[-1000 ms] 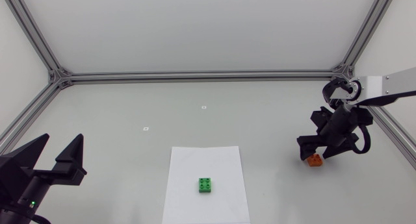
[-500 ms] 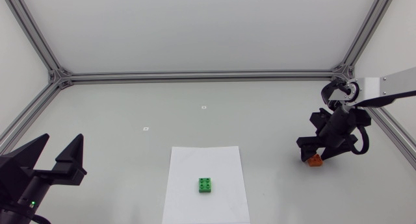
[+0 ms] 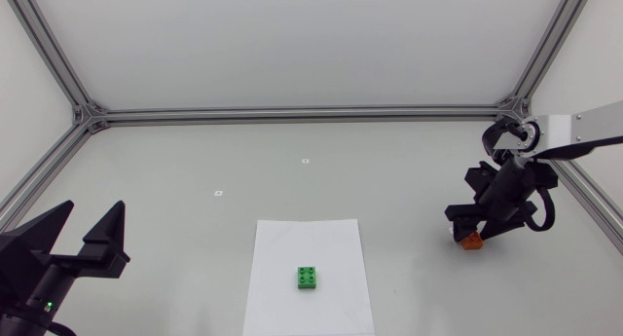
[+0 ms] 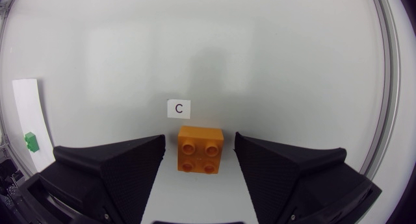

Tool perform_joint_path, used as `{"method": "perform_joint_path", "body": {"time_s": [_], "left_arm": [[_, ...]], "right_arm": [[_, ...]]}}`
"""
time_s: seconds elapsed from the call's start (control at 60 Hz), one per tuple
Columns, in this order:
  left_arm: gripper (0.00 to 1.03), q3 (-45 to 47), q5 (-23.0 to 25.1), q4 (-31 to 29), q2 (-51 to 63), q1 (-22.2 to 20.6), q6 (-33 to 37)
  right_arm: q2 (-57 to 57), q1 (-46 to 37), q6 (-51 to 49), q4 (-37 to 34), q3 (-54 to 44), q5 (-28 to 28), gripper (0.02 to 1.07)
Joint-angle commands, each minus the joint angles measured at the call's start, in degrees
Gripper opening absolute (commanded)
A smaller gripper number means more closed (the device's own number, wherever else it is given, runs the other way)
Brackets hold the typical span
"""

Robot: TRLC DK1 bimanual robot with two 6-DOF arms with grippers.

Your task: Pick up the orange 2x2 brick with the right arm and stack it on top of the green 2x2 brick in the center

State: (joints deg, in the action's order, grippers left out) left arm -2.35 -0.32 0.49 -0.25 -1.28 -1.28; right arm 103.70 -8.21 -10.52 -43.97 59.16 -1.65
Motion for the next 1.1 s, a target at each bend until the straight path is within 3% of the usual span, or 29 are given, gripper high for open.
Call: {"method": "perform_joint_path", "body": {"time_s": [0.0,0.583,0.7,1.083], "left_arm": [[0.99,2.3,0.2,-0.8,-0.5,0.3,0.8],[0.99,2.3,0.2,-0.8,-0.5,0.3,0.8],[0.99,2.3,0.2,-0.8,-0.5,0.3,0.8],[0.99,2.3,0.2,-0.8,-0.5,0.3,0.8]], "right_arm": [[-1.7,-0.2,-0.2,-1.5,0.2,-0.1,0.78],[-1.3,-1.0,-1.5,-0.9,-1.2,-0.3,0.78],[-1.2,-1.3,-1.9,-0.8,-1.2,-0.3,0.68],[-1.6,-1.0,-2.3,-0.1,-2.7,-0.3,0.65]]}}
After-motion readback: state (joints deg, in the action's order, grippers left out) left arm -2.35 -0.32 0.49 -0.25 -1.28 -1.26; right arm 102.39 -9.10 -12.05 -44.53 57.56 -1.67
